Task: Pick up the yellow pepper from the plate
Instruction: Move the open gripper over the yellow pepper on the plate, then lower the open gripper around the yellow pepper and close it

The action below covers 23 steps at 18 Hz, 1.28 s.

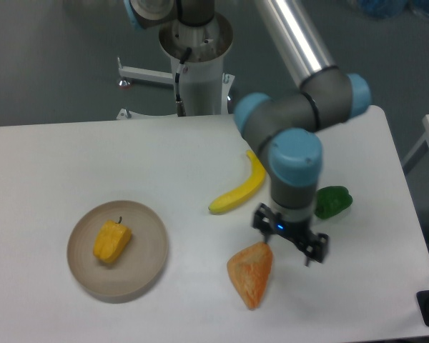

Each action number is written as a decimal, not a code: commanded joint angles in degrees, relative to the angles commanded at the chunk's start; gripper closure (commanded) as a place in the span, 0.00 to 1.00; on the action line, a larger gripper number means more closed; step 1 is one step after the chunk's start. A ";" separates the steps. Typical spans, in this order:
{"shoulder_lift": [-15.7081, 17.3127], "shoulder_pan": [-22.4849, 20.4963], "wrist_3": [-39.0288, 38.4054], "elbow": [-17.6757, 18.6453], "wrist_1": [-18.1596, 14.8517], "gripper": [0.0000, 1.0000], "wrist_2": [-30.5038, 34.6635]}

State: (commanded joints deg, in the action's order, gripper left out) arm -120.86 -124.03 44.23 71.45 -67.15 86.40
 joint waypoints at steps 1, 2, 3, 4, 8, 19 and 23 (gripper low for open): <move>0.53 1.32 -2.46 0.88 -0.09 0.00 -0.44; 0.97 2.64 -5.10 1.67 0.00 0.00 -0.88; 1.06 4.04 -7.64 2.03 -0.09 0.00 -1.49; 1.41 5.36 -10.02 2.55 -0.17 0.00 -2.28; 3.61 10.28 -17.50 6.94 0.09 0.00 -5.72; 2.82 15.83 -21.38 10.73 4.39 0.00 -5.10; 1.94 16.18 -21.21 11.08 5.71 0.00 -5.10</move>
State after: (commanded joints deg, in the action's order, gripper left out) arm -118.91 -107.84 23.03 82.53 -61.44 81.30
